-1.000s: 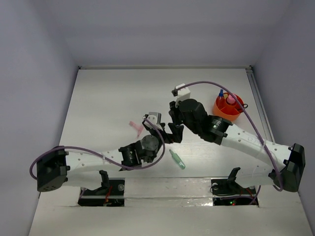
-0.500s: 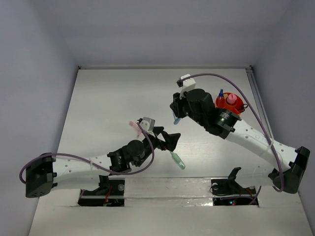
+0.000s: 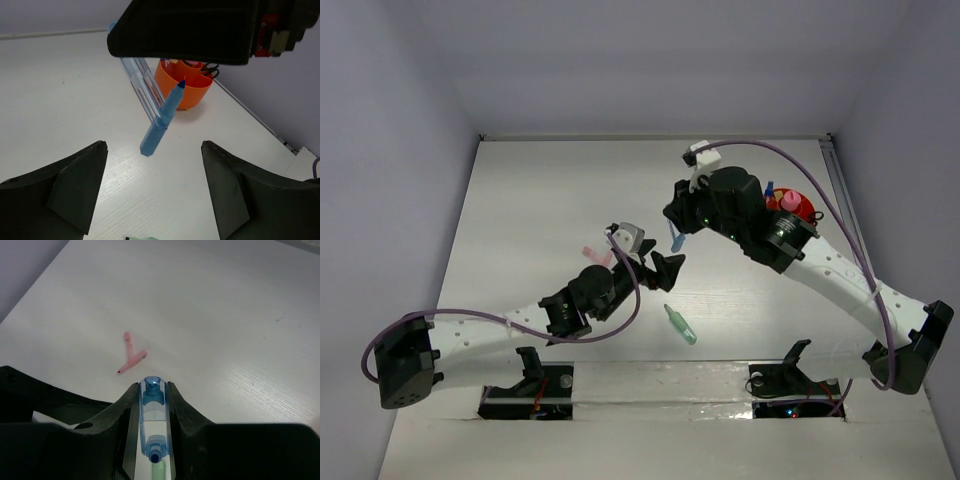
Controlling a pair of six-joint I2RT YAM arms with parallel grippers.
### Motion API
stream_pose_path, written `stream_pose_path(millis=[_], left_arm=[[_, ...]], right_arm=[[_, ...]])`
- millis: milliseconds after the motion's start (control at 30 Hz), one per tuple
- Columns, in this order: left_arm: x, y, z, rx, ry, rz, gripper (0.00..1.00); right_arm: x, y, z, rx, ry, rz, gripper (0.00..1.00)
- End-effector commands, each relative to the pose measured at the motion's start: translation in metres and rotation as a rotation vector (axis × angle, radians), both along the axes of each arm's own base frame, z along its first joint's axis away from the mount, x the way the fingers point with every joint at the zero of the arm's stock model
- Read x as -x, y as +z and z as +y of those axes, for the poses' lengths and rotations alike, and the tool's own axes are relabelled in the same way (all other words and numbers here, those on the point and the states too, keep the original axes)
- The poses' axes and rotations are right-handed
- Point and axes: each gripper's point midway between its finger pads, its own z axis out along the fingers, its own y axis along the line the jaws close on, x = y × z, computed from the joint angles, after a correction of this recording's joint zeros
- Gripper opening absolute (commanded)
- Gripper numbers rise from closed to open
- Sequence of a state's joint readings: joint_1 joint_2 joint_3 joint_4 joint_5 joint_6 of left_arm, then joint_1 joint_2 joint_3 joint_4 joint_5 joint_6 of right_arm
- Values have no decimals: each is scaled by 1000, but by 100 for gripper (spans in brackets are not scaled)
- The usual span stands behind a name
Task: Sort the stationery into containers
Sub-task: Close the pen cap on the pen.
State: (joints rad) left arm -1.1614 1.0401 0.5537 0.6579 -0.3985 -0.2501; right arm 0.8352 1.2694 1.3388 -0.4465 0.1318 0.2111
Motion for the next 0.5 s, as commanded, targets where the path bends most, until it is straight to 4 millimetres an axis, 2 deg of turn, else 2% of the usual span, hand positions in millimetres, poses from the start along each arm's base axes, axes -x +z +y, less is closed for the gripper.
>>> stream_pose_path(millis=[0,233,400,467], left_arm=[[-4,31,-6,37,-31,-62,72],[-2,30,-25,8,-92,-73,66],[-2,27,-33,2,-112,-65,58],[-2,27,-34,3,-111,-62,51]], right_arm=[[8,29,8,-73,57,-21,0],[12,33,10,-94,74,-16,0],[12,33,10,-99,74,-15,0],[13,35,9,-101,72,-19,0]])
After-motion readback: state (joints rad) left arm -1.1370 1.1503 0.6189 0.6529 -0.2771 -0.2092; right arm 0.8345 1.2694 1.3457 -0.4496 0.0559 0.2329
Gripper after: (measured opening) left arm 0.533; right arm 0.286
